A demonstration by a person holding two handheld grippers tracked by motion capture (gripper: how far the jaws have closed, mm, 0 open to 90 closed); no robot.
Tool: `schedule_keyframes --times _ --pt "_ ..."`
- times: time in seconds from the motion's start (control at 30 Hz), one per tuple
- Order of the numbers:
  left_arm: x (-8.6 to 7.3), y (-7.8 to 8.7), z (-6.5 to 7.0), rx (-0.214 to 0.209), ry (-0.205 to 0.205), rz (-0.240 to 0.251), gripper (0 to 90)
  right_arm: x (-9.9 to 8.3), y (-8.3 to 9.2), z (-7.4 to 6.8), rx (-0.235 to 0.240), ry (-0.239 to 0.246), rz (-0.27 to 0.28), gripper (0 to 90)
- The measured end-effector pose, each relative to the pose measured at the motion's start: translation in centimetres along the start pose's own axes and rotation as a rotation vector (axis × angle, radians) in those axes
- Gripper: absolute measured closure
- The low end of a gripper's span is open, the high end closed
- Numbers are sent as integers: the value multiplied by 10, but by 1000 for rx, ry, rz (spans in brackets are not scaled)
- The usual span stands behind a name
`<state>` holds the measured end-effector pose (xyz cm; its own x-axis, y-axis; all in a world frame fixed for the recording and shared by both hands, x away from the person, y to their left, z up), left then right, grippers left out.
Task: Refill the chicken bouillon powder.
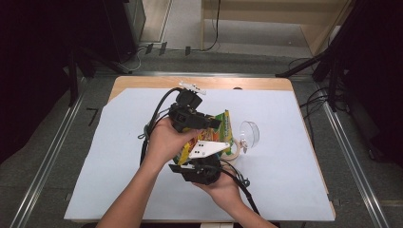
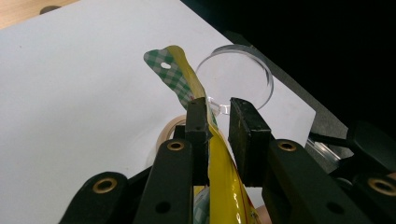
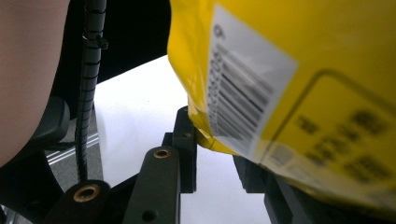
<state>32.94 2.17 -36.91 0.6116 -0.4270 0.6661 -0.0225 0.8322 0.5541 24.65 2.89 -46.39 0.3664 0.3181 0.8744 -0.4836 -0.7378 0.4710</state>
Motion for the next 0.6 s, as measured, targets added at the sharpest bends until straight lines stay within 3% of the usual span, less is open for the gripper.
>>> schedule_keyframes --times 0.6 --pt "1 -4 0 -5 2 -5 781 -2 1 3 -8 -1 -2 733"
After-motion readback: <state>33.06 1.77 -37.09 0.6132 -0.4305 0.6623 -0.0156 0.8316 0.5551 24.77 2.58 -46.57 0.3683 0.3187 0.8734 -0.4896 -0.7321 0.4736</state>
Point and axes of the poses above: each handheld gripper's, and its own axes: y roughly backward along the jaws, x roughly out of its top, z roughly to its right, the point moved 7 cm from there along -y, roughly forward along the jaws, and after that the axes turned 15 degrees about -x, right-handed, at the moved point
